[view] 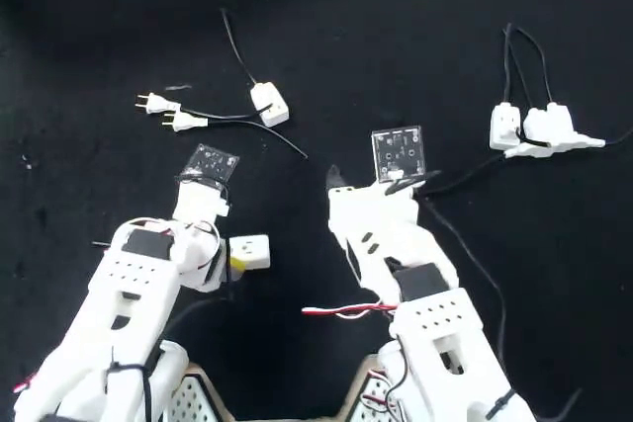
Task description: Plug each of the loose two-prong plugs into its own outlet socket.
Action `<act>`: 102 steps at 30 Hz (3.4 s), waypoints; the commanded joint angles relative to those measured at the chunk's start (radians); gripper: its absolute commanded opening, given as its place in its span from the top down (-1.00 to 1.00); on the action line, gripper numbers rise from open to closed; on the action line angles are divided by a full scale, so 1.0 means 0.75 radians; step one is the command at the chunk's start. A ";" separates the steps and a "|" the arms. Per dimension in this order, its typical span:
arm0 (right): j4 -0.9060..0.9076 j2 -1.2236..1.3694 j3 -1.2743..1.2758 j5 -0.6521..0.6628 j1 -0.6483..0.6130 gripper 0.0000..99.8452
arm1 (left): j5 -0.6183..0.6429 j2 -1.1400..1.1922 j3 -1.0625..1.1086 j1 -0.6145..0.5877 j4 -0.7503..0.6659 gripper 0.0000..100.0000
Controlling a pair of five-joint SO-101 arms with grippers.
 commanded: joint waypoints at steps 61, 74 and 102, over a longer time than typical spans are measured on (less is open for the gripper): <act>-0.043 -0.032 -0.066 -0.008 -0.037 0.56 | 0.949 2.212 -2.687 -0.412 0.442 0.42; -0.043 -0.034 -0.066 -0.008 -0.037 0.56 | 0.953 2.271 -3.017 -0.414 0.841 0.90; -0.043 -0.034 -0.066 -0.008 -0.037 0.56 | 0.158 1.935 -2.877 -0.384 1.137 0.94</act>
